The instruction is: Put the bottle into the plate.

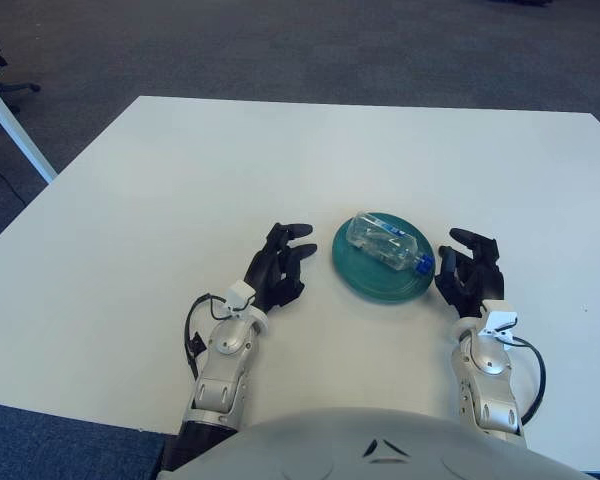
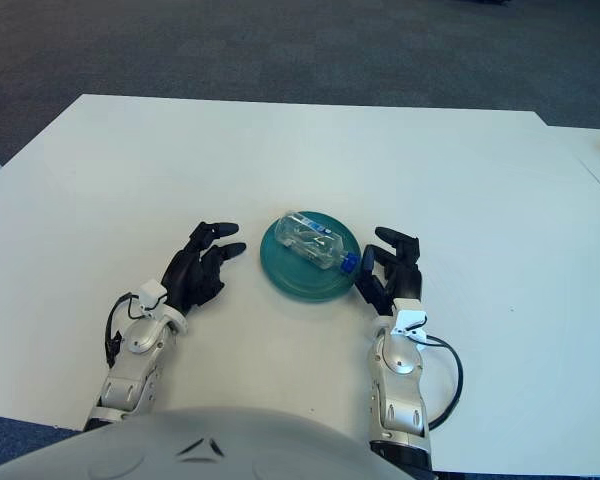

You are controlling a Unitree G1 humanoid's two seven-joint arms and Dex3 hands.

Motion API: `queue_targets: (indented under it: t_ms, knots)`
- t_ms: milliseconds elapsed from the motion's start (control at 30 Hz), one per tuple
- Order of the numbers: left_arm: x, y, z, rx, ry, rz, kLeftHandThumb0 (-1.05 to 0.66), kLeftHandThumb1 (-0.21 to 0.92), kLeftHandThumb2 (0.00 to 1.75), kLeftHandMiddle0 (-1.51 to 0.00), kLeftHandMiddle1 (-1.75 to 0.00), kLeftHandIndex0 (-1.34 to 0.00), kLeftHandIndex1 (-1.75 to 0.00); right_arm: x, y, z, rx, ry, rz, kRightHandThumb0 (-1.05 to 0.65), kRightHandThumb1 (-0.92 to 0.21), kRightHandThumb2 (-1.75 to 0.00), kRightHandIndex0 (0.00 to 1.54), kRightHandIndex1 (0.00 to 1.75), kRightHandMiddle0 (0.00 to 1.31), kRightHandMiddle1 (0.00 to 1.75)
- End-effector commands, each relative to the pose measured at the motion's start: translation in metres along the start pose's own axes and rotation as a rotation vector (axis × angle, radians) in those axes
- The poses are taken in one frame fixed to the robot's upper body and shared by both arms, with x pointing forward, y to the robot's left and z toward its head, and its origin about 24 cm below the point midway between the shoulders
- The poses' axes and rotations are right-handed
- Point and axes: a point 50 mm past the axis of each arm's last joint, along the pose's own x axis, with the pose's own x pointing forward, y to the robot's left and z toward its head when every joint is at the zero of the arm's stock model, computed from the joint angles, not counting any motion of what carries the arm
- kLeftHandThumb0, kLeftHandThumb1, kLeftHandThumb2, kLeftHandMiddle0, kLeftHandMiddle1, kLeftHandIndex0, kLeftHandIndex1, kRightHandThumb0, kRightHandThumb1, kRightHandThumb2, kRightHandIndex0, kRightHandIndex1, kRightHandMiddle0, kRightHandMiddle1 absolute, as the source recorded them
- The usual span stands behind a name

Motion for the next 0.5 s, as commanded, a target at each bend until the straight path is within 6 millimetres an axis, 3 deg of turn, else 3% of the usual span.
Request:
queue_targets:
  t_ms: [0, 467]
  knots:
    - [-0.0032, 0.0015, -0.0113, 0.011, 0.062, 0.019, -0.52, 0.88, 0.81, -0.36, -0.71, -0.08, -1.09, 0.0009, -0.0020, 0.0039, 0.013, -0.010, -0.012, -0.55, -0.79, -0.82, 0.46, 1.05, 0.00, 1.25]
    - [0.0008, 0.0066, -0.0189, -0.031, 0.040, 0.112, -0.54, 0.92, 0.90, -0.35, -0.64, -0.07, -1.09, 0.0022, -0.0080, 0.0079, 0.003, -0.024, -0.008, -0.57, -0.80, -0.83, 0.43, 1.04, 0.00, 1.27]
